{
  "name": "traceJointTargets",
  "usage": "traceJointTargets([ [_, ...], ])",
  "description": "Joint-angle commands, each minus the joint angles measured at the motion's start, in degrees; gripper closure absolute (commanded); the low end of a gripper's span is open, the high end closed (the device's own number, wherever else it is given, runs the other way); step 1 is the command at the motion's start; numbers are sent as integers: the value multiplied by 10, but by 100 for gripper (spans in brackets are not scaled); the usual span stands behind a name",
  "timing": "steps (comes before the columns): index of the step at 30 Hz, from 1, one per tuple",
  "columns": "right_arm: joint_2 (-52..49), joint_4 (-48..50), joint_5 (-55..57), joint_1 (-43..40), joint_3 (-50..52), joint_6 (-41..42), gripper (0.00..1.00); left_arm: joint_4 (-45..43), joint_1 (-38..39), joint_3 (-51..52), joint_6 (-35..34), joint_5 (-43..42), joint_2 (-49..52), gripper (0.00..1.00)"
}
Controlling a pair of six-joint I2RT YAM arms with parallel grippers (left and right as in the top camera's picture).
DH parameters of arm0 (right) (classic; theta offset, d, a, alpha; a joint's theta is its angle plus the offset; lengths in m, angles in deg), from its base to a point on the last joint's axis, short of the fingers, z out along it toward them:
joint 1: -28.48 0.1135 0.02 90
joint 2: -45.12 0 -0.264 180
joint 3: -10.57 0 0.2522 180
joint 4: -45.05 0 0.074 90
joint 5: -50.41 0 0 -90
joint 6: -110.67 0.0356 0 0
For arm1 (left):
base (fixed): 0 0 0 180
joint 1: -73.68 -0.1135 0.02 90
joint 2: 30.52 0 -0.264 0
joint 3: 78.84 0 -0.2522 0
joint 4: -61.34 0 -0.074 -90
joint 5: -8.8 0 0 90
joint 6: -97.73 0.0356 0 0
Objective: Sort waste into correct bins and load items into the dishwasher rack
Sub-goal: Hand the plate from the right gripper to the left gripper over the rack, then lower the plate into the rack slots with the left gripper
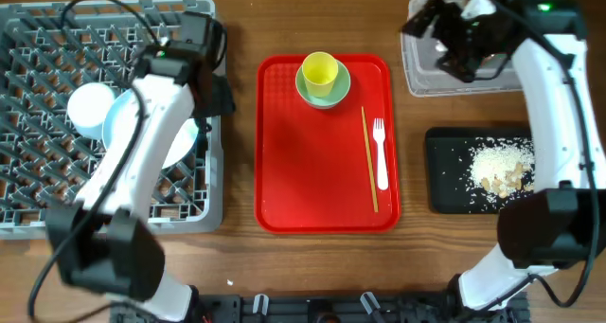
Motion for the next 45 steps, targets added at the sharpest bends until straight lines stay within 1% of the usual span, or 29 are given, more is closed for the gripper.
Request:
traceJointTargets([
  [1,12,-2,43,-22,-5,-15,0,-8,2,-2,40,54,57,5],
  [3,12,-2,86,-24,-4,-15,0,-8,2,-2,40,54,72,9],
  [5,12,0,118,-24,-4,-14,0,-11,2,-2,34,56,76,10],
  [9,12,11,120,-24,-4,-7,0,-17,1,-2,18,58,76,11],
  [12,12,11,120,-24,-4,-7,0,-16,1,-2,16,42,75,16],
  [17,12,11,120,-24,-4,-7,0,-29,1,-2,16,-35,33,12],
  [21,12,11,120,-24,-4,-7,0,-39,-2,-2,19,-42,-18,8],
  [24,12,11,120,-24,-4,-7,0,-42,-22,-2,19,-37,-31,8],
  [31,12,11,120,-24,-4,-7,0,-35,-57,-2,18,-37,13,12],
  [37,12,11,120,-24,-4,-7,0,-41,-58,-2,-33,-37,62,12],
  [45,12,11,120,-24,-4,-7,0,-55,-72,-2,-77,-12,66,13],
])
